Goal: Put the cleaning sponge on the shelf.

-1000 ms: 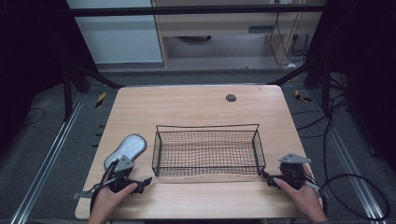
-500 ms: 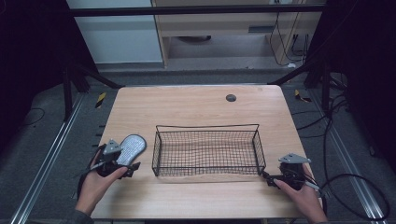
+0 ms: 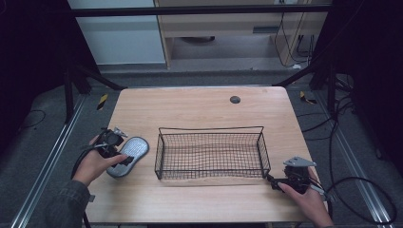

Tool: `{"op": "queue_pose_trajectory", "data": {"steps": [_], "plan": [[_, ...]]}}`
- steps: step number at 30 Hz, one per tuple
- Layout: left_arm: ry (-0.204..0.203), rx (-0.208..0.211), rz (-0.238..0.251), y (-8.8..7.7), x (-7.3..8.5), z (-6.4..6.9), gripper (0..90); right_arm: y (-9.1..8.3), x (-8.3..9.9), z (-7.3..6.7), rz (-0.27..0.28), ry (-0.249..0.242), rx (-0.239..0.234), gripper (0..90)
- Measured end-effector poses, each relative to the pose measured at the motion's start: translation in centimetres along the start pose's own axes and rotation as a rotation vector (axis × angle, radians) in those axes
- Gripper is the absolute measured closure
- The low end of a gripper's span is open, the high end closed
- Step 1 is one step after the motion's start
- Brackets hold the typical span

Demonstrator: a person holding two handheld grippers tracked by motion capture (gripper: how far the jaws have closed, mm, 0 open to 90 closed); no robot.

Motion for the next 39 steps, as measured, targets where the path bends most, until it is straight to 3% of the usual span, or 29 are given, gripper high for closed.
{"op": "queue_pose_trajectory", "data": {"steps": [4, 8, 18, 39], "plan": [[0.007, 0.028, -0.079, 1.3, -1.0, -0.3, 3.9, 0.0, 0.0, 0.0, -0.002, 0.003, 0.0, 4.1], [0.017, 0.026, -0.101, 2.0, -1.4, -0.4, 3.5, 0.0, 0.0, 0.0, 0.002, -0.006, 0.005, 4.1], [-0.007, 0.068, -0.079, 3.0, -1.0, -1.0, 4.1, 0.0, 0.0, -0.1, -0.005, 0.002, -0.001, 4.0], [-0.078, 0.095, -0.078, 4.6, -0.2, -2.1, 0.1, 0.0, 0.0, -0.1, -0.002, -0.002, -0.005, 3.9]]}}
Point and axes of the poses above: each handheld gripper's, and its own axes: y roughly forward along the jaws, x roughly out of its underside, z roughly to its right, the point moved 1 cm from there along y, roughly forward along the jaws, and after that the axes turned 9 degrees about x, right-handed, at the moved point
